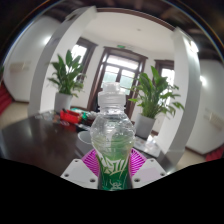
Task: Pour water
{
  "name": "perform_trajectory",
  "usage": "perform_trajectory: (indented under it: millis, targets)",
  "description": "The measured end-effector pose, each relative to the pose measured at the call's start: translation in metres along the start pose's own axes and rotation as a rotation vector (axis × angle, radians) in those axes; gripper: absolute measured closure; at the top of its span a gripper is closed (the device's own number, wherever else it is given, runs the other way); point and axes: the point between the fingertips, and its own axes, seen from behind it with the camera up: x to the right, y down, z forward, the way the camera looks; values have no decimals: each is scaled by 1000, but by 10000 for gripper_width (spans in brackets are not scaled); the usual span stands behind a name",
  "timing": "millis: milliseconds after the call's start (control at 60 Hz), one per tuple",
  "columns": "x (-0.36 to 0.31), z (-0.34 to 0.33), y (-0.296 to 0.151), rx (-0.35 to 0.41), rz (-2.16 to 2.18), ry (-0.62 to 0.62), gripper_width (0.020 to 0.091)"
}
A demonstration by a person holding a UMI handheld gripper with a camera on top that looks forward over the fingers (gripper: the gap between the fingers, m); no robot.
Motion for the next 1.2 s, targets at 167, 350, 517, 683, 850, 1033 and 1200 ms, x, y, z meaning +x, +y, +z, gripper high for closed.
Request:
perform_trajectory:
  millis: [167,350,517,683,850,1033,1200]
  targets:
    - [59,38,-7,-56,-513,84,774]
    - [76,84,-29,-57,-1165,129,775]
    - [80,108,-50,-37,-1557,178,776]
    - [72,122,-74,32,-1831,227,774]
    - [67,126,-75,60,-1922,235,773]
    - [68,119,-75,87,-1698,200,772]
    - [91,104,-75,28,-1001,150,758]
